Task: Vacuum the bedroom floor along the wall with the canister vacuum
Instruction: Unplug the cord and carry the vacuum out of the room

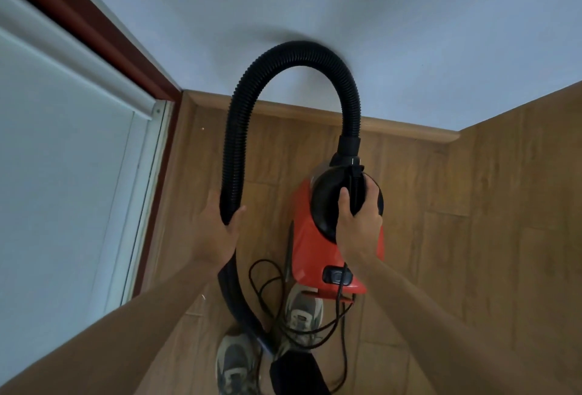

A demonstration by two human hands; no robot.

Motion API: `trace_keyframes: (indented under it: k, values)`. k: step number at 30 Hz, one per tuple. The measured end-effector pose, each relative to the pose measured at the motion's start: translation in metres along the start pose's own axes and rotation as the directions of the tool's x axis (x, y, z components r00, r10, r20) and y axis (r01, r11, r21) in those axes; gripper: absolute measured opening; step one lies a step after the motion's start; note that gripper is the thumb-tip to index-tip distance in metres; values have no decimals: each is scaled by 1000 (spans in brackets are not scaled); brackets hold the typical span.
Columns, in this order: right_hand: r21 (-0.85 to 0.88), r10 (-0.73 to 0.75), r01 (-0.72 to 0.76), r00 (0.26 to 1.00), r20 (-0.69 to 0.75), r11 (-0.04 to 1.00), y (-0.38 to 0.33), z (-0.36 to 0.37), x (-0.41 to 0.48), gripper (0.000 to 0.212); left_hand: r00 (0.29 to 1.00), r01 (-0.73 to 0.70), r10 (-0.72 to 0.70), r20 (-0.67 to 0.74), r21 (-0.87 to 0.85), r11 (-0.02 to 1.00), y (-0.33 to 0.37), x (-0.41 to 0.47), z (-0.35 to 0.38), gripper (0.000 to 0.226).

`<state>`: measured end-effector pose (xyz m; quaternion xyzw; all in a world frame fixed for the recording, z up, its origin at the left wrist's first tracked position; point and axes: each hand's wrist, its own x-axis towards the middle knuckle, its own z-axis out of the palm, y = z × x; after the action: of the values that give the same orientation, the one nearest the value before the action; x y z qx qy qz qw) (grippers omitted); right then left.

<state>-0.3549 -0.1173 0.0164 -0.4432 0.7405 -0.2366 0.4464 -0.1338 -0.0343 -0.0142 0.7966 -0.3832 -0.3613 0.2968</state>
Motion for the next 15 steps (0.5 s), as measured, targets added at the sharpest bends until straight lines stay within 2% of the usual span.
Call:
trace_keyframes:
  k: [9, 13, 15]
  values:
    - [-10, -29, 28, 999, -25, 1000, 17, 21, 28, 47, 1000, -6, 6, -12, 61, 998, -37, 22, 17, 43]
    - [-6, -32, 31, 999, -11, 999, 22, 27, 35, 46, 999, -9, 12, -49, 61, 998, -44, 34, 25, 21]
    - [-9, -46, 46, 999, -4, 999, 25, 30, 37, 46, 999, 14, -11, -49, 66, 998, -52, 41, 27, 20]
